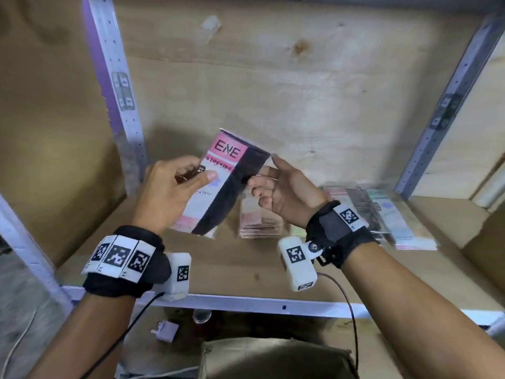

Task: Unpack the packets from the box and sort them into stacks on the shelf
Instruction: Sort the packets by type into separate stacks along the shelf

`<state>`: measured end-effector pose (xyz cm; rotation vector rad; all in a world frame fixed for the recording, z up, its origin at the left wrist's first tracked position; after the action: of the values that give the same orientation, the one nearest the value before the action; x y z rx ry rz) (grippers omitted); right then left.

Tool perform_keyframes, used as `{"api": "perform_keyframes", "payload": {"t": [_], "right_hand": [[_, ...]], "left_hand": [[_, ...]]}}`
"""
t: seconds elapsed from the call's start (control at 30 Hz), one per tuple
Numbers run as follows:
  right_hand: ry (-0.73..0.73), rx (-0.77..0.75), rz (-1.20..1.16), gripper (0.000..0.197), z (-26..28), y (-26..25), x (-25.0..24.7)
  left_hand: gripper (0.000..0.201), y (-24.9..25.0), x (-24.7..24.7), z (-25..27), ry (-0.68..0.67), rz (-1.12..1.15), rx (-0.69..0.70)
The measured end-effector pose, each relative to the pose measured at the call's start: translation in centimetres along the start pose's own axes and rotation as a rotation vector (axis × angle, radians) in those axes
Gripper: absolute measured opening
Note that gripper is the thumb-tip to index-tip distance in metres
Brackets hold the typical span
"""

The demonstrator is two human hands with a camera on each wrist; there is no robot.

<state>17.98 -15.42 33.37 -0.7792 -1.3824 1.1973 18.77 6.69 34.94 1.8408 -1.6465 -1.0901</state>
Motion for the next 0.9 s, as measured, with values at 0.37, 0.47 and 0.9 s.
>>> {"api": "perform_keyframes", "payload": {"t": [0.37, 0.47, 0.9], "right_hand": [[0.110, -0.095, 0.654, 0.008, 3.3, 5.7, -8.7], [0.067, -0.073, 0.499, 0.011, 3.6, 5.8, -10.1], [0.166, -0.032, 0.538, 0.031, 4.0, 4.5, -14.5]], "left_hand": [[0.016, -6.0, 9.2, 1.2, 0.063, 0.456, -0.466], [0.020, -6.5, 10.6, 1.4, -0.002, 0.480, -0.548], [0.029, -9.9, 7.8, -0.1, 0.074, 0.378, -0.556]]}}
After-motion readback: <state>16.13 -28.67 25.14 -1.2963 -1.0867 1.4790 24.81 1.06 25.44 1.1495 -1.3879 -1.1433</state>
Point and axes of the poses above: each hand's wrist, its own z-axis away from the middle knuckle, its own x-axis out of the palm, y = z × x, the point moved 4 cm from there along -z, towards the middle knuckle, and after that the axes turned 9 degrees about z, right-handed, at the moved point
